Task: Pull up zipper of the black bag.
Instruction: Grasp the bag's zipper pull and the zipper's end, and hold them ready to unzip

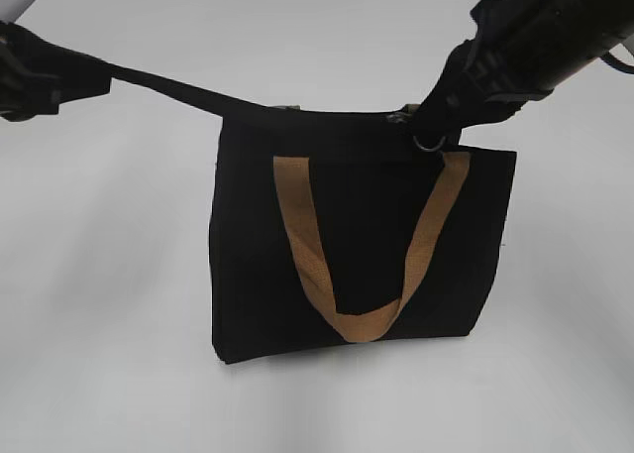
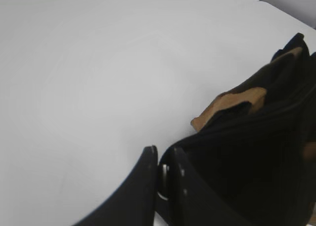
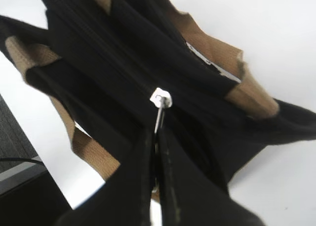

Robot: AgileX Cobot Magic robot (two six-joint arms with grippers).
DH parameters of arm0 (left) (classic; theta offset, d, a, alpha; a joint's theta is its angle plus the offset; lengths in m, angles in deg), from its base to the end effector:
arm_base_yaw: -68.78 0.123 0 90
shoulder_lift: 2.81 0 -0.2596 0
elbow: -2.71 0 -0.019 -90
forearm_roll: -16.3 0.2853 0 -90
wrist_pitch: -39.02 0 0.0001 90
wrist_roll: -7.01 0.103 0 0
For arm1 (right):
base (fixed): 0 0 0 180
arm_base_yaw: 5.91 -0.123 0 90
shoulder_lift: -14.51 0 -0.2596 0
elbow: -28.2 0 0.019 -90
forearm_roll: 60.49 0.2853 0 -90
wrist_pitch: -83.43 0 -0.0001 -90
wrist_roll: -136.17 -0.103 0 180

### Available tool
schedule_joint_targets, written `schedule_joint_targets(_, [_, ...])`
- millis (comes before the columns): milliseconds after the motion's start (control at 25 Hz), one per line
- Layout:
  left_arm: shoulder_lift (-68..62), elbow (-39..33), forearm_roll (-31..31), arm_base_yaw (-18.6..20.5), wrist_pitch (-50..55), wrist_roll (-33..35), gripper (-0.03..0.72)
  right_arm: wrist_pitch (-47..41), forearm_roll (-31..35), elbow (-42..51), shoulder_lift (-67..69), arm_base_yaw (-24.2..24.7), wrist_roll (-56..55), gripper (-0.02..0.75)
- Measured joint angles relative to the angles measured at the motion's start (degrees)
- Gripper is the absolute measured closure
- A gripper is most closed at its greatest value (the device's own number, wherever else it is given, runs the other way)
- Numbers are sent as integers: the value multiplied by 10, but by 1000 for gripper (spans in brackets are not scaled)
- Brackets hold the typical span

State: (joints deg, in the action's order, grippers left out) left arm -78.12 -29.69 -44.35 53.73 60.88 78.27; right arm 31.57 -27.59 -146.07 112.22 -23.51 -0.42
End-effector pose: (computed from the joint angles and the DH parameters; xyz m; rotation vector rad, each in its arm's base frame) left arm 0.2781 -0.1095 0.2584 0.6855 1.9478 -0.3700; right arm 0.3324 0.1516 0.2514 -1.0022 2.3596 0.5500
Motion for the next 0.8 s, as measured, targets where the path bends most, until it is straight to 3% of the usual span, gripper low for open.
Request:
schedule_joint_targets(320, [1,0,-2,18,15,-3,660,-38,20,2,0,100,-27,737])
schedule_joint_targets(600, [0,0,-20,29,51,-4,660,-62,35,2,-1,119,-67,716])
schedule_joint_targets(720, [4,0,-30,35,65,-13,637,-57,11,2,-15,126,-96,588])
schedule_joint_targets(800, [15,0,-26,38,72,-37,580,-55,-5,2,-35,132,-114,421])
